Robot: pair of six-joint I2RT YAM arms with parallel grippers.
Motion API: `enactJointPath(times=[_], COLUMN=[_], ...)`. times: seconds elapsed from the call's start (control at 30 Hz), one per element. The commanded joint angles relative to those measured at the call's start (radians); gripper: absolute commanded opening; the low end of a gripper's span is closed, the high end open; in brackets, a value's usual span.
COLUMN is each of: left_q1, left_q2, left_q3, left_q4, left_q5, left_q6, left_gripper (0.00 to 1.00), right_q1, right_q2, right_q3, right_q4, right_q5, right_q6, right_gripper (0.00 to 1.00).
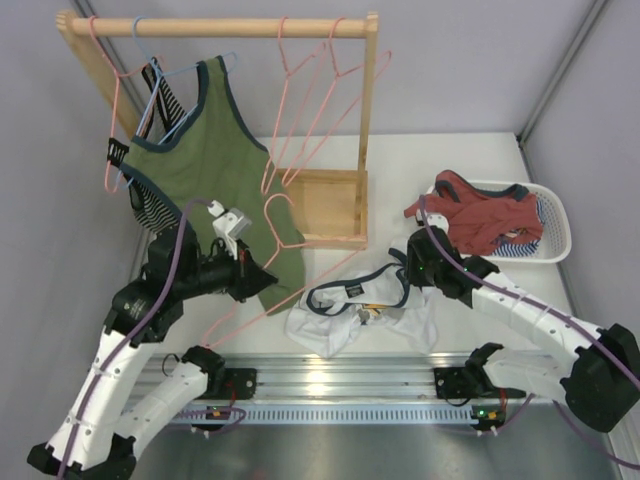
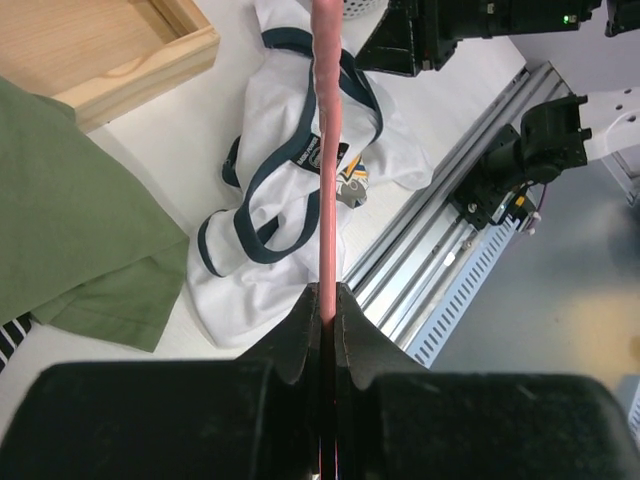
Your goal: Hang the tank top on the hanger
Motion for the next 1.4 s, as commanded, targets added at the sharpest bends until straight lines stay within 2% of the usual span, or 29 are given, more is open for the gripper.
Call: enactJointPath(times=[0.0, 0.13, 0.27, 0.43, 0.47, 0.57, 0.8, 1.37], left_q1=[-0.047, -0.141, -0.323, -0.450, -0.481, -0.524, -0.610, -0.658], left_q2=[0.034, 0.074, 0.106, 0.155, 0.166, 0.195, 0.267, 0.339], left_q3=[0.055, 0.077, 0.077, 0.063, 0.057, 0.051, 0.042, -0.007], left_q4=[0.034, 0.036, 0.077, 0.126, 0.141, 0.171, 0.217, 0.309], left_q5=[-0.002, -0.085, -0.226, -0.393, -0.418, -0.491, -0.592, -0.584], left_q6=[0.023, 0.015, -0.019, -0.054, -0.058, -0.074, -0.091, -0.100], left_gripper=[0.00, 0.00, 0.00, 0.00, 0.00, 0.00, 0.00, 0.00], right_q1=[-0.013, -0.013, -0.013, -0.013, -0.013, -0.013, -0.013, -0.003], right_q2=[0.026, 0.040, 0.061, 0.048, 0.043, 0.028, -0.055, -0.150], right_q3=[0.002, -0.004, -0.001, -0.002, -0.001, 0.008, 0.045, 0.122], right_q4=[0.076, 0.100, 0.099, 0.091, 0.088, 0.068, -0.004, -0.105], right_q5=[0.002, 0.003, 0.012, 0.017, 0.017, 0.017, 0.031, 0.026], right_q6=[0.003, 0.009, 0.007, 0.006, 0.004, 0.001, -0.002, -0.010], right_gripper=[0.28, 0.28, 0.27, 0.11, 0.06, 0.00, 0.00, 0.00])
